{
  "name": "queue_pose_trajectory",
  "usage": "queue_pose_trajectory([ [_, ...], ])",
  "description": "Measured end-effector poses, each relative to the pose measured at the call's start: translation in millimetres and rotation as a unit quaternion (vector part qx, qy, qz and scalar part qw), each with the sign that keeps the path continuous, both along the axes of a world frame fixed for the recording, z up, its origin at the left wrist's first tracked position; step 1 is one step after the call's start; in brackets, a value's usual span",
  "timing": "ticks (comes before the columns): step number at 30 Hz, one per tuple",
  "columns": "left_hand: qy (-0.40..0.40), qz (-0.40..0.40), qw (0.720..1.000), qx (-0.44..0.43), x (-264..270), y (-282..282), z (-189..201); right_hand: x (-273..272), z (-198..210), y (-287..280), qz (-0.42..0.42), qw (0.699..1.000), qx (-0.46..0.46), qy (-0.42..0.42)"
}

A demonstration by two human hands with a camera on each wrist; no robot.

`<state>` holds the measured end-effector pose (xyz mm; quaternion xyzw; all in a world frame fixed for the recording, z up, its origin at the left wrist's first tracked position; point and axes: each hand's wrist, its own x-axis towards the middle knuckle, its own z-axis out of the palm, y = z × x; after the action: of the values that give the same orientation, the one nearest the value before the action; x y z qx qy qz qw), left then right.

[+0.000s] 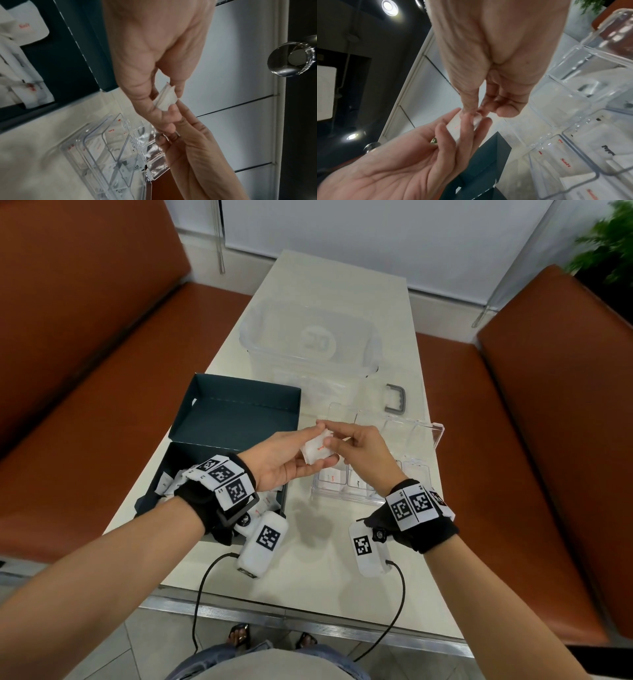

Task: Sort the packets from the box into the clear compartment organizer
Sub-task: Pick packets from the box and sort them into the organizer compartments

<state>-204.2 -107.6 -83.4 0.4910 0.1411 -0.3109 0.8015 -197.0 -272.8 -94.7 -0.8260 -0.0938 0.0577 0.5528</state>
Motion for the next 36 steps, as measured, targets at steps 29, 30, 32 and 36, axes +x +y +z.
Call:
queue_pose_trajectory([
  [29, -0.174, 0.011, 0.963, 0.207, 4.7, 10.1, -8.1, 19.8, 4.1, -17.9, -0.099, 0.995, 0.017, 0.011],
  [30, -0.175, 0.009, 0.960, 0.219, 5.4, 10.6, -8.5, 25.2, 4.7, -21.7, -0.106, 0.994, -0.038, -0.014],
  [32, -0.164, 0.012, 0.961, 0.224, 6.2, 13.1, -9.5, 33.3, 1.4, -27.5, -0.088, 0.978, -0.180, -0.054],
  [36, -0.143, 0.024, 0.965, 0.219, 4.4, 17.9, -11.1, 37.9, -17.0, -23.7, -0.008, 0.924, -0.377, -0.059],
])
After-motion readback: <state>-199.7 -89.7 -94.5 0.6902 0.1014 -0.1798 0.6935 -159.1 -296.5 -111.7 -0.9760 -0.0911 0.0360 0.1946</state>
